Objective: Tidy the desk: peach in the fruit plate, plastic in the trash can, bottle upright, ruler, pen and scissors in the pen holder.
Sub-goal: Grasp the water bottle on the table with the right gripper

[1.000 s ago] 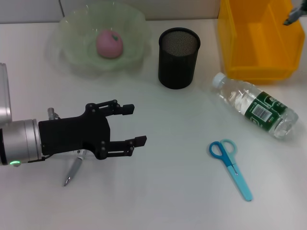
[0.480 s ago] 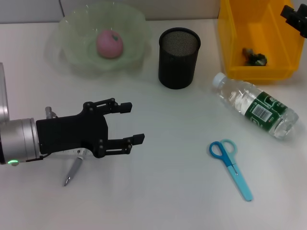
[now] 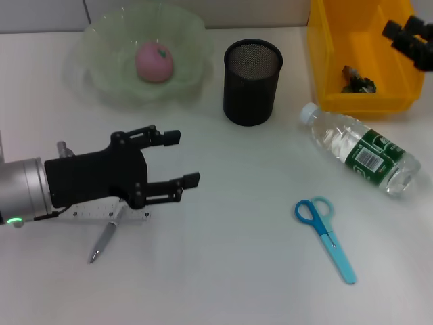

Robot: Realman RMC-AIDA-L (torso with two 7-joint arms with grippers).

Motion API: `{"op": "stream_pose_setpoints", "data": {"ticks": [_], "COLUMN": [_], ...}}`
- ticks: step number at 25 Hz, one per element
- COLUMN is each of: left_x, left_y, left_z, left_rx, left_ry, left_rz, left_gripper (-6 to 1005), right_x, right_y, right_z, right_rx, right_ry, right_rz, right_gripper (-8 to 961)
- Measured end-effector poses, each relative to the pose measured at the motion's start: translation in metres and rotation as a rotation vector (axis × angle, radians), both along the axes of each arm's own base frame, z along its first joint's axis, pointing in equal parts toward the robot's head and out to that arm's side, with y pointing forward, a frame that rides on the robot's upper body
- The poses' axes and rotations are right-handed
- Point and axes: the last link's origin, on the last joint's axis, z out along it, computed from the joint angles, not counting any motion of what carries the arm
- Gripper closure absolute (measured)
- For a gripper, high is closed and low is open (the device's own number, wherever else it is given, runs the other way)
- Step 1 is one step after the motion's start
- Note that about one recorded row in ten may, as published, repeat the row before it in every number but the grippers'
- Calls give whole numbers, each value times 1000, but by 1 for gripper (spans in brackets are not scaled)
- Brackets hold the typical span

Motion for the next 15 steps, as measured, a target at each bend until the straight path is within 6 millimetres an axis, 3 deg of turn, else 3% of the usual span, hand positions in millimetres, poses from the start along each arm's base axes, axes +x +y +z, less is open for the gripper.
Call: {"op": "stream_pose_setpoints", "data": {"ticks": [7,8,9,13,15], "left_x": [0,-1,-1,-1,-1], "left_y": [1,1,1,1,1], "left_z": [4,4,4,4,4], "left_rx": [25,24,24,24,24], "left_ry": [-27,-28,-28,-29,-29], "left_rz": [14,18,18,20,20], "left_gripper": [202,202,202,202,202], "right_x": [-8,-10,-10,-15,-15], "right_y": [-48,-65,-65,-102,-105], "right_z": [-24,-32,-32,-58,-62], "right_rx": [8,10,10,-36,-50], "right_ry": [63,48,48,39,45], "right_rz": [226,309,309,445,438], "right_gripper": [364,362,360,351,346]}}
